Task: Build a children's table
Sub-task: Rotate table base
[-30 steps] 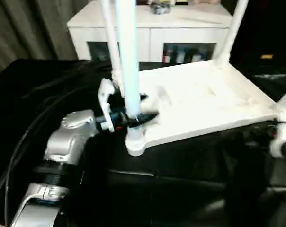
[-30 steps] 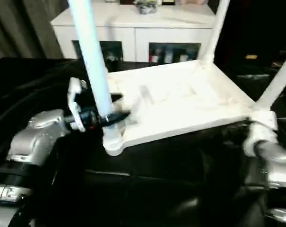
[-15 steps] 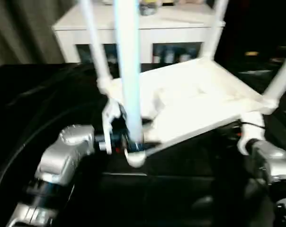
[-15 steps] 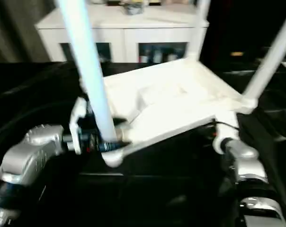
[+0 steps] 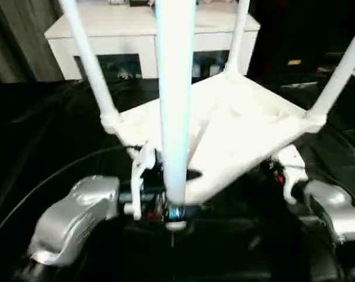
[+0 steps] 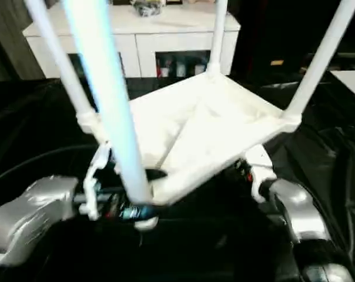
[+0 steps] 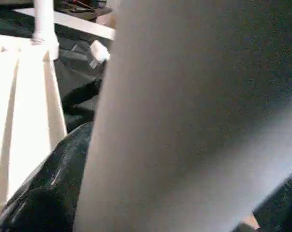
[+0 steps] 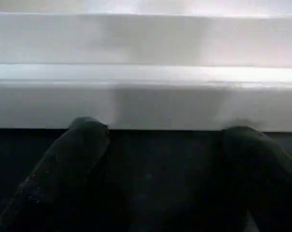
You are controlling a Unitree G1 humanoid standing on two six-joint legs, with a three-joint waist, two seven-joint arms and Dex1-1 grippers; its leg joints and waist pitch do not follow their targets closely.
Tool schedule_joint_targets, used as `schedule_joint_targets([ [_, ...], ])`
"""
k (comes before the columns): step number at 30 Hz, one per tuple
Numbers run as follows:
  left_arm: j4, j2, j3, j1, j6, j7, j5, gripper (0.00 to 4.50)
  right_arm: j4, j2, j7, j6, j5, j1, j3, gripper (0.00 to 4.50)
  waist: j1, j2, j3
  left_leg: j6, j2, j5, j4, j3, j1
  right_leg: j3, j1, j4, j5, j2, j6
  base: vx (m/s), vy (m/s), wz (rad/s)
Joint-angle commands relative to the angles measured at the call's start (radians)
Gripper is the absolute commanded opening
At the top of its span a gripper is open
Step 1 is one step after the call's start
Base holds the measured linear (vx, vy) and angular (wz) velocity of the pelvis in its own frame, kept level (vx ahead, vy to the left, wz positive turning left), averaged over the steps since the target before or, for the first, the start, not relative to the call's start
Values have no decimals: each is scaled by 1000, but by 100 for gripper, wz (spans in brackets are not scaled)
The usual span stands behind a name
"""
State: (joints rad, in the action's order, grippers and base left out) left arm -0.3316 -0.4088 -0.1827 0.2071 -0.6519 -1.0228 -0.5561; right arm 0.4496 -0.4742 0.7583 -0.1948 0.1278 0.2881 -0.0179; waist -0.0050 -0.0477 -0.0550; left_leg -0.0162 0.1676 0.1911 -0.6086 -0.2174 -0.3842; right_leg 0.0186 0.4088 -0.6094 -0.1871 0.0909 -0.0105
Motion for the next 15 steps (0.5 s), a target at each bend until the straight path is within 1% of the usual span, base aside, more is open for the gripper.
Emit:
schedule_joint_targets([
  [1,-40,2,-14,8,-17,1,-23,449,-69,23,58,-7,37,0,-49,436,15,19,61,61,54,248,81,34,15,-25,-40,77,-200,41,253,0,0,0],
  [2,-41,2,-14,8,-17,1,-23,449,-70,23,59,-7,38,0,-50,436,13,19,61,64,53,241,80,33,13,-25,-41,76,-196,41,256,0,0,0],
  [3,-50,0,-13,11,-29,7,-34,449,-105,30,80,-20,49,-9,-62,436,14,22,61,67,53,233,79,33,14,-24,-42,76,-196,41,259,0,0,0],
  [6,-65,-7,-8,13,-51,14,-54,449,-165,39,112,-48,69,-26,-80,436,15,20,61,71,53,220,78,33,14,-24,-44,73,-190,40,261,0,0,0],
  [7,-82,-11,1,14,-71,23,-73,449,-213,38,141,-68,82,-43,-94,436,15,24,62,71,54,217,78,33,15,-24,-43,73,-186,39,259,0,0,0],
  [8,-89,-12,5,14,-78,27,-81,449,-228,36,150,-75,85,-50,-97,436,18,22,61,72,55,218,79,34,16,-24,-44,71,-186,39,257,0,0,0],
  [9,-92,-12,8,14,-82,29,-84,449,-234,34,155,-77,85,-53,-99,436,17,21,60,70,56,217,79,34,15,-24,-44,71,-188,39,257,0,0,0],
  [10,-93,-7,15,12,-71,39,-74,449,-238,29,152,-74,78,-56,-100,436,18,21,60,65,55,224,80,34,16,-23,-43,73,-202,39,257,0,0,0],
  [11,-86,0,28,10,-56,51,-66,449,-241,18,151,-72,76,-60,-95,436,17,23,58,56,56,237,81,34,18,-24,-41,75,-220,39,255,0,0,0],
  [13,-81,3,39,8,-40,62,-55,449,-244,6,151,-70,74,-64,-89,436,18,21,55,39,56,268,83,35,19,-24,-40,79,-265,39,242,0,0,0],
  [14,-78,4,43,7,-32,66,-49,449,-245,1,152,-68,73,-66,-85,436,19,22,55,30,55,287,84,36,20,-25,-39,81,-294,39,228,0,0,0],
  [15,-82,-1,58,3,-40,68,-65,449,-259,-16,157,-74,72,-72,-78,436,20,22,53,25,55,296,85,36,21,-25,-37,83,-309,39,221,0,0,0],
])
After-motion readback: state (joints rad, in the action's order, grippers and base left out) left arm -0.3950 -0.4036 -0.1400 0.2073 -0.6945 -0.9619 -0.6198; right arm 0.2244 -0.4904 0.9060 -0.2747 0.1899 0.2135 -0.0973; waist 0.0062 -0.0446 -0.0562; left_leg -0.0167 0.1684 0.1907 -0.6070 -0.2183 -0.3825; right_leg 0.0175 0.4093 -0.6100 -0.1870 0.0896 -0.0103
